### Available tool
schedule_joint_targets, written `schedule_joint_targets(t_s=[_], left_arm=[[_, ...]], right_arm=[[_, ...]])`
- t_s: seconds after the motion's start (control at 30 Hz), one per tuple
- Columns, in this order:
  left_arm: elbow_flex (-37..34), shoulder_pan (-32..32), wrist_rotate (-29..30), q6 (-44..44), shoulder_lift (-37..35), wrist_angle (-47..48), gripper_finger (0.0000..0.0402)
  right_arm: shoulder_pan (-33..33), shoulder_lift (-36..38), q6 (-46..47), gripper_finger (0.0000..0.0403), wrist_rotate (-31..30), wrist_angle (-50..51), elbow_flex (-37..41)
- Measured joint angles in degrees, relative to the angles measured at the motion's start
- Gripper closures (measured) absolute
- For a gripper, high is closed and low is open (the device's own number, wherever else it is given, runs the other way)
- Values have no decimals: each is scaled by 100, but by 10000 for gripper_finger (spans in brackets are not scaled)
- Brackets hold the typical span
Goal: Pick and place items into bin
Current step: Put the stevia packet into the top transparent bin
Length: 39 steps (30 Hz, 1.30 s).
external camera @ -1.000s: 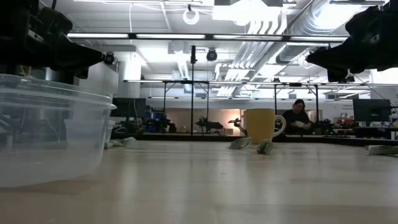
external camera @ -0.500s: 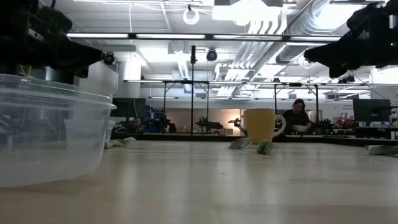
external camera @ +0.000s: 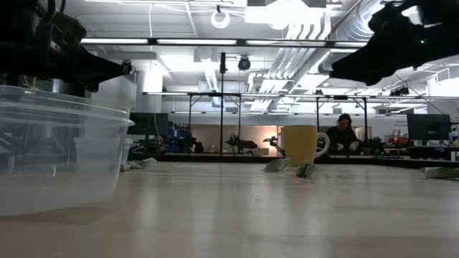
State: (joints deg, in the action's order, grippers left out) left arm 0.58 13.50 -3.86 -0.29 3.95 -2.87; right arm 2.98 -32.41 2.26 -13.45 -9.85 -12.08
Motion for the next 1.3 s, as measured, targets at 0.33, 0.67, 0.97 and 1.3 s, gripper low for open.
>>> schedule_joint_targets(t_s=[0.33,0.67,0.97,1.3], left_arm=[[0,0,2,-1,0,-2,316],[0,0,4,-1,0,-2,316],[0,0,70,-1,0,-13,316],[0,0,197,-1,0,-5,316]], right_arm=[[-357,-1942,1032,179,570,2410,-1518],[-1089,-2964,3218,217,1192,4971,-2270],[-1492,-3221,4131,231,1030,6242,-2262],[-1693,-3229,3469,224,361,6262,-2264]])
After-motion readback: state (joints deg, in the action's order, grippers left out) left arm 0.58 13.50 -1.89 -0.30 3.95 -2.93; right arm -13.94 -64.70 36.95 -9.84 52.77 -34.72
